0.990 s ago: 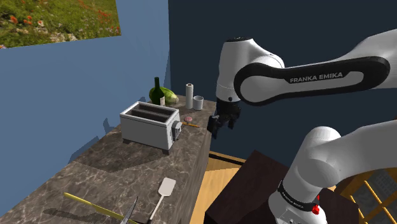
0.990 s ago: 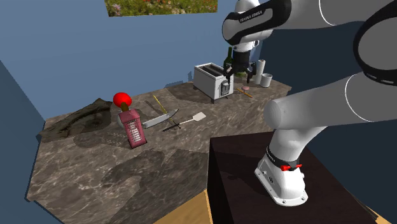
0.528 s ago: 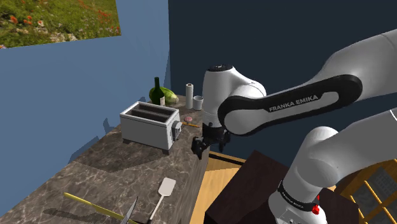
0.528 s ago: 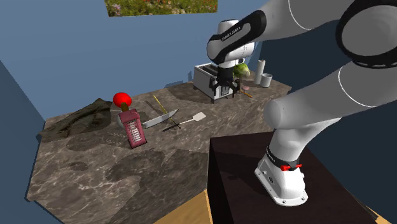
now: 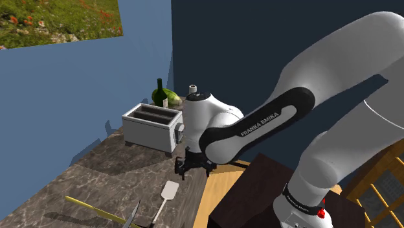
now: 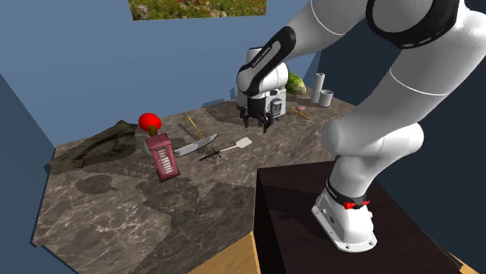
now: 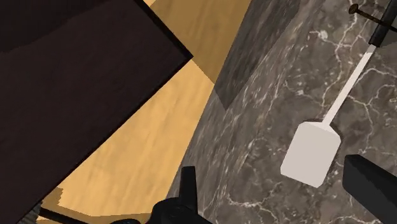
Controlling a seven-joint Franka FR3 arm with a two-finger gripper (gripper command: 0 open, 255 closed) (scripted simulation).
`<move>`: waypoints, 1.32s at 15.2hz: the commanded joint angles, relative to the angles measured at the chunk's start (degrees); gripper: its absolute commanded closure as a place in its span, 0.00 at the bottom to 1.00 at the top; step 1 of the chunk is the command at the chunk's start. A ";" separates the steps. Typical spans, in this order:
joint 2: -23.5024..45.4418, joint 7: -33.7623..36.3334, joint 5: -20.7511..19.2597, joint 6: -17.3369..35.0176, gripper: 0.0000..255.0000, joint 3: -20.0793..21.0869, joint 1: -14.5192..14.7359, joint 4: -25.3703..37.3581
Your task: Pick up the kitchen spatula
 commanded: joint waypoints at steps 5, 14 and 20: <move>21.31 29.34 -20.04 9.61 0.00 8.18 -7.15 7.24; 43.55 58.30 -40.78 13.50 0.00 -7.95 8.47 21.44; 47.69 60.81 -44.62 16.55 0.00 -11.77 11.47 22.37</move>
